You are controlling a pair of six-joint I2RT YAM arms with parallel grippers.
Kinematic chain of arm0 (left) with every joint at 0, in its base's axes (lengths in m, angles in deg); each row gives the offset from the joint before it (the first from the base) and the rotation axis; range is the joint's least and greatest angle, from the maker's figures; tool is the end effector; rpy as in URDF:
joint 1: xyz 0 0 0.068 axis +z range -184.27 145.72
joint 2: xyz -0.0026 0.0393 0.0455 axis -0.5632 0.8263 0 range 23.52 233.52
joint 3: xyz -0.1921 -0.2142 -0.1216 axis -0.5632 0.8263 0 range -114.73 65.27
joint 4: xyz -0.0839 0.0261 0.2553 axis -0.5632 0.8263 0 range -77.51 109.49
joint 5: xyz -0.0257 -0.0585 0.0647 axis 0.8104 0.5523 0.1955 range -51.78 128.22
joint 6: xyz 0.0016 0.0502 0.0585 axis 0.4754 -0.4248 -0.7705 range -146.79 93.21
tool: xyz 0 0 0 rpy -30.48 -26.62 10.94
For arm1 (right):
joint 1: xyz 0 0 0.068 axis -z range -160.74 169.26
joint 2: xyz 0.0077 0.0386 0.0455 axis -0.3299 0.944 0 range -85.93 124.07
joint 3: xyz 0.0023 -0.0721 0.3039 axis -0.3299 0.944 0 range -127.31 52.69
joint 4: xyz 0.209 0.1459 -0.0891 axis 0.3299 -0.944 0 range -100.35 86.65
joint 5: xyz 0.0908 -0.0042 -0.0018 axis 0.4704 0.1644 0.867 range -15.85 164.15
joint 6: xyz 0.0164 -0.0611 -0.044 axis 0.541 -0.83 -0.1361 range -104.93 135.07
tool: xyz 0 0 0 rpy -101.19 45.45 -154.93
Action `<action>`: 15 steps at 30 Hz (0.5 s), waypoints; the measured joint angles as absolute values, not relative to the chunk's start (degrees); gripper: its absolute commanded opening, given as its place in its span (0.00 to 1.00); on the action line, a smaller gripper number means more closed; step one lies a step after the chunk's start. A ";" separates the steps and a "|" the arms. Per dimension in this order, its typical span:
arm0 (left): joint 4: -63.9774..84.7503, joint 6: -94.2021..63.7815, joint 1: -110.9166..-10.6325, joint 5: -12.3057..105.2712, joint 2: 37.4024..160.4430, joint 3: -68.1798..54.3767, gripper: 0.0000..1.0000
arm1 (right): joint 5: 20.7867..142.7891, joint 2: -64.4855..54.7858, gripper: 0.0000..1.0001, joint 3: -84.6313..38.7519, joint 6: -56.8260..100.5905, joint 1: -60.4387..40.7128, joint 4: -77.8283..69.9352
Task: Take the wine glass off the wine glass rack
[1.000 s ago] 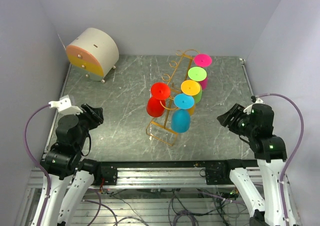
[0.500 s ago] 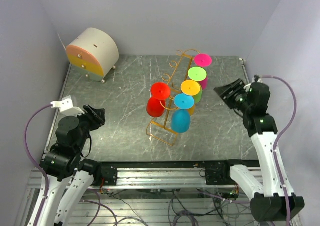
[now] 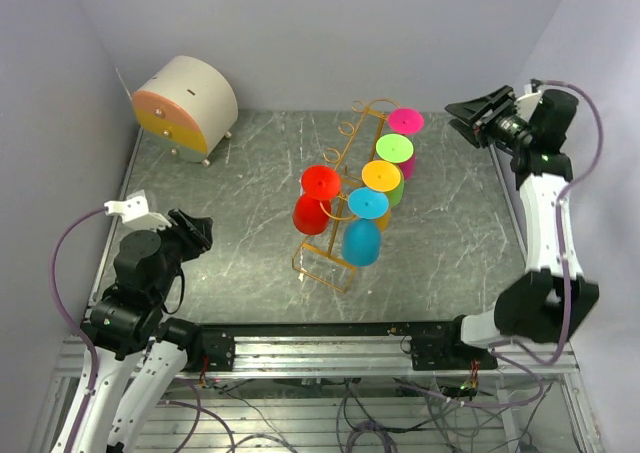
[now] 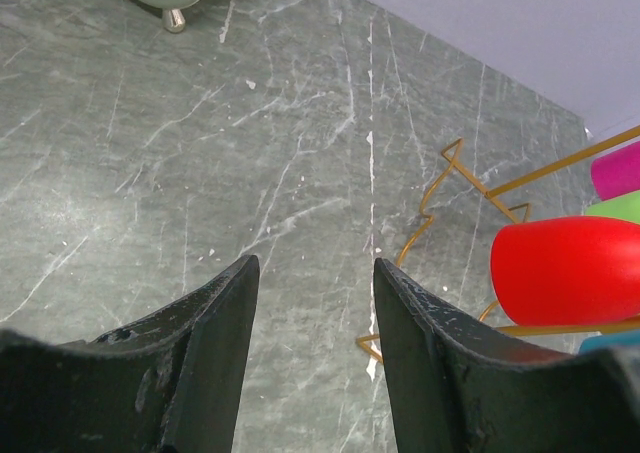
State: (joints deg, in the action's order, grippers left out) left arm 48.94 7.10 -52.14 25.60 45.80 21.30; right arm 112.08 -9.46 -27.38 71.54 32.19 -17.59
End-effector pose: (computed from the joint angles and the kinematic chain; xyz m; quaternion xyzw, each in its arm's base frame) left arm 0.0858 -0.0125 0.3435 -0.1763 0.7702 -0.1865 0.5839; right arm 0.3230 -0.0329 0.4623 0.2437 0.7165 0.4563 0.4680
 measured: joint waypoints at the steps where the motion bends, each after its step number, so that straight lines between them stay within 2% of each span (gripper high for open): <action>1: 48.96 7.12 -52.14 25.49 45.93 21.30 0.60 | 114.29 -6.58 0.51 -27.95 71.45 32.54 -17.96; 6: 49.35 7.56 -52.14 24.57 46.67 21.30 0.60 | 121.43 3.98 0.52 -35.92 68.13 31.93 -22.57; 12: 49.64 8.02 -52.14 23.48 46.65 21.30 0.60 | 125.32 3.52 0.45 -39.92 64.76 31.41 -23.47; 15: 49.68 8.17 -52.14 23.00 46.61 21.30 0.60 | 126.26 3.74 0.45 -40.01 63.25 30.49 -23.86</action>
